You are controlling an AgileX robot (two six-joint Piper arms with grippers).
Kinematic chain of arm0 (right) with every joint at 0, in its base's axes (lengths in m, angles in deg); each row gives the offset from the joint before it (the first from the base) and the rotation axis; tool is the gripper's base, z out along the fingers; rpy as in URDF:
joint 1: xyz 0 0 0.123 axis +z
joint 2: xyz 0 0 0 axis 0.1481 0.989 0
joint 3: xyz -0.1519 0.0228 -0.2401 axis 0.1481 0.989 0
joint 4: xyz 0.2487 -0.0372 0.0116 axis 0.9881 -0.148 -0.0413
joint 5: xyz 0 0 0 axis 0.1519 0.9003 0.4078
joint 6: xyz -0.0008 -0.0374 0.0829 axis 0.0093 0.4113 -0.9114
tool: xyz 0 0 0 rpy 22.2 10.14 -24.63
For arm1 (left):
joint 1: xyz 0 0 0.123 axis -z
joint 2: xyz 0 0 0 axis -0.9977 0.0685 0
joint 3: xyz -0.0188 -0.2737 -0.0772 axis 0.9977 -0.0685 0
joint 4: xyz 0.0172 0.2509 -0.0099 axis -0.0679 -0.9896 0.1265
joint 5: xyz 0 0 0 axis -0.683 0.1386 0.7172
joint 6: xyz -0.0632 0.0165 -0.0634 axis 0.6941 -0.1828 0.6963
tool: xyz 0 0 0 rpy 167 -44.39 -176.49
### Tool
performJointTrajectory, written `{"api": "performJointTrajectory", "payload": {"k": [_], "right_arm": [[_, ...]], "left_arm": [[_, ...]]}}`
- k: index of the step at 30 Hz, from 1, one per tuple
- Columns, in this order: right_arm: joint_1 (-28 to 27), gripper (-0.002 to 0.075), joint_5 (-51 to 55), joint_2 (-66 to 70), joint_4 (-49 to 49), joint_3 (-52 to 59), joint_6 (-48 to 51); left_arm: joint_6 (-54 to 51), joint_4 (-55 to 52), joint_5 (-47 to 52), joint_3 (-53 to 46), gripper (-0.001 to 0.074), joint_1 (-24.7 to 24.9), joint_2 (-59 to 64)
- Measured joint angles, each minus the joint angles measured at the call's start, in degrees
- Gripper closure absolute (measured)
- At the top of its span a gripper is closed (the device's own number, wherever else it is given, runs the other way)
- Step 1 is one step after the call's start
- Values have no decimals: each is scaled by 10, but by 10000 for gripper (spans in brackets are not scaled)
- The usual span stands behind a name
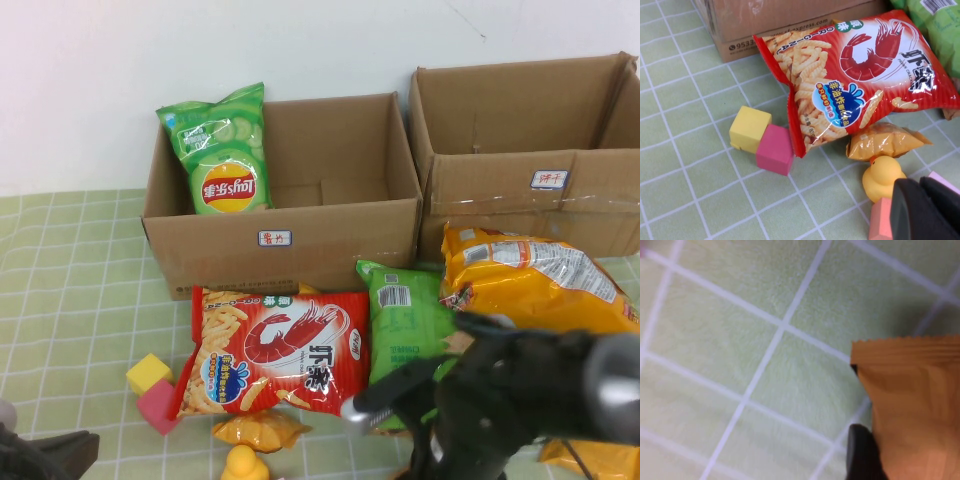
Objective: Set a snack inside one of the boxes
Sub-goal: Pick up the biscuit, then place the biscuit in the biscuit box
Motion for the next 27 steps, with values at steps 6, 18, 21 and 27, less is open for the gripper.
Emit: {"api": "performJointTrajectory", "payload": {"k": [6, 18, 21, 27], "right_arm": [[0, 351, 30, -108, -40, -8, -1], [-59, 351, 38, -190, -441, -231, -242], [-109, 351, 10, -166, -477, -274, -302], [-201, 351, -118, -78, -495, -331, -351]], "left_arm": [[-2, 0, 0, 0, 736, 0, 0], [-2, 1, 4, 0, 736, 0, 0], [-2, 7, 7, 0, 736, 0, 0], [-6, 13, 8, 0, 736, 0, 0]]}}
